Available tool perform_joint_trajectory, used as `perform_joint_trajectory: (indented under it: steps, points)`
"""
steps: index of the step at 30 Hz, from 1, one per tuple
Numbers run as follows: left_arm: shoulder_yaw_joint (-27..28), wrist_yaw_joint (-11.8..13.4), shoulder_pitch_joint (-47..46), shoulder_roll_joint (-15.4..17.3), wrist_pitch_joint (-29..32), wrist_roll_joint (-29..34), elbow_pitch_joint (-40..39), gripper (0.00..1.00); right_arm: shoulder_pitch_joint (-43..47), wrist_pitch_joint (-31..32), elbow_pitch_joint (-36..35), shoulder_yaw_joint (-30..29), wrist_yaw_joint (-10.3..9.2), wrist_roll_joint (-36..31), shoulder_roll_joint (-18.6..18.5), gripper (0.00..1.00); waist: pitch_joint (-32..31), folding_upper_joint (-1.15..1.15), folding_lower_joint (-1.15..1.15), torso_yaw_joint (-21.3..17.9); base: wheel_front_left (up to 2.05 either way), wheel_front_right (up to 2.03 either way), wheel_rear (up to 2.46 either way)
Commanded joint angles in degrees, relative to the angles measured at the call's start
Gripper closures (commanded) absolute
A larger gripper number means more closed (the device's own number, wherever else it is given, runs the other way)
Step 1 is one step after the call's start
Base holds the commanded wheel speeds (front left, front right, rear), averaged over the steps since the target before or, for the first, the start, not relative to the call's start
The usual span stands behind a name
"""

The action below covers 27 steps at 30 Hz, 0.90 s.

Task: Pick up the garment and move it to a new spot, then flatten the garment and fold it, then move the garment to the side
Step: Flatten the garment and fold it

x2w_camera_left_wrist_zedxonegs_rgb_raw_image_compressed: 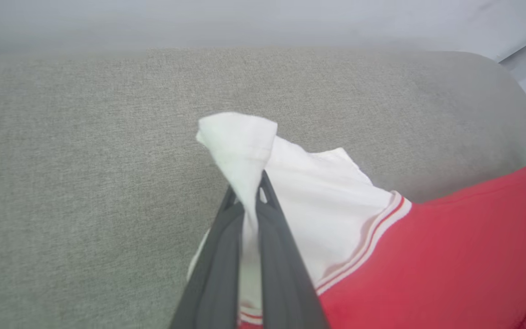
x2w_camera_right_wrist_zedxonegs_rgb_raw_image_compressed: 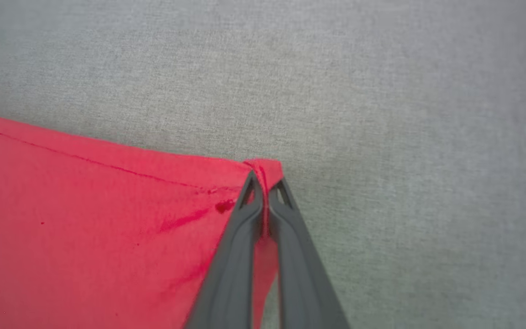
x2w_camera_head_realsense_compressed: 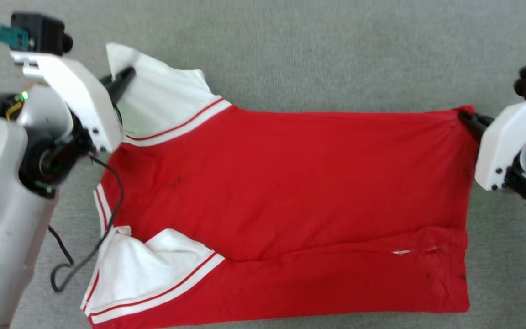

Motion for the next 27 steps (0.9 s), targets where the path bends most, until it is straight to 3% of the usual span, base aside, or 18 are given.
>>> perform_joint_trajectory:
  steps: [1, 12, 23, 24, 25, 26, 27]
  points:
    - [0.4, 0.1, 1.3, 0.0, -1.0, -0.1, 0.0, 1.0, 1.5, -0.9, -0.3, -0.6, -0.04, -0.6, 0.3, 1.0, -2.3, 0.0, 0.0, 0.5, 0.0, 0.0, 0.0]
    - [4.8, 3.6, 20.1, 0.9, -8.9, -4.2, -3.9, 1.0, 15.3, -5.5, -4.8, -6.2, -0.06, -3.1, 3.8, 1.0, -11.7, 0.0, 0.0, 1.9, 0.0, 0.0, 0.0]
    - [5.0, 8.1, 39.0, -2.9, -15.4, -6.2, -4.4, 1.0, 27.8, -12.0, -1.4, -8.1, -0.07, -3.0, 7.4, 0.99, -14.7, 0.0, 0.0, 1.9, 0.0, 0.0, 0.0]
    - [4.6, 8.2, 39.9, -3.2, -15.4, -6.4, -4.1, 0.97, 28.7, -12.5, -0.7, -8.1, -0.07, -2.8, 8.0, 0.63, -14.9, 0.0, 0.0, 1.8, 0.0, 0.0, 0.0]
    - [4.2, 8.3, 40.5, -3.6, -15.6, -6.2, -3.9, 0.69, 29.6, -13.1, -0.2, -7.8, -0.07, -2.7, 8.4, 0.24, -15.0, 0.0, 0.0, 1.8, 0.0, 0.0, 0.0]
    - [3.8, 8.3, 41.0, -4.0, -16.1, -6.0, -3.5, 0.4, 30.2, -14.0, 0.0, -7.5, -0.06, -2.7, 8.6, 0.0, -15.2, 0.0, 0.0, 1.7, 0.0, 0.0, 0.0]
    - [3.5, 8.4, 41.7, -4.6, -16.5, -5.8, -3.1, 0.0, 30.7, -14.8, 0.3, -7.4, -0.06, -2.5, 9.0, 0.0, -15.4, 0.0, 0.0, 1.6, 0.0, 0.0, 0.0]
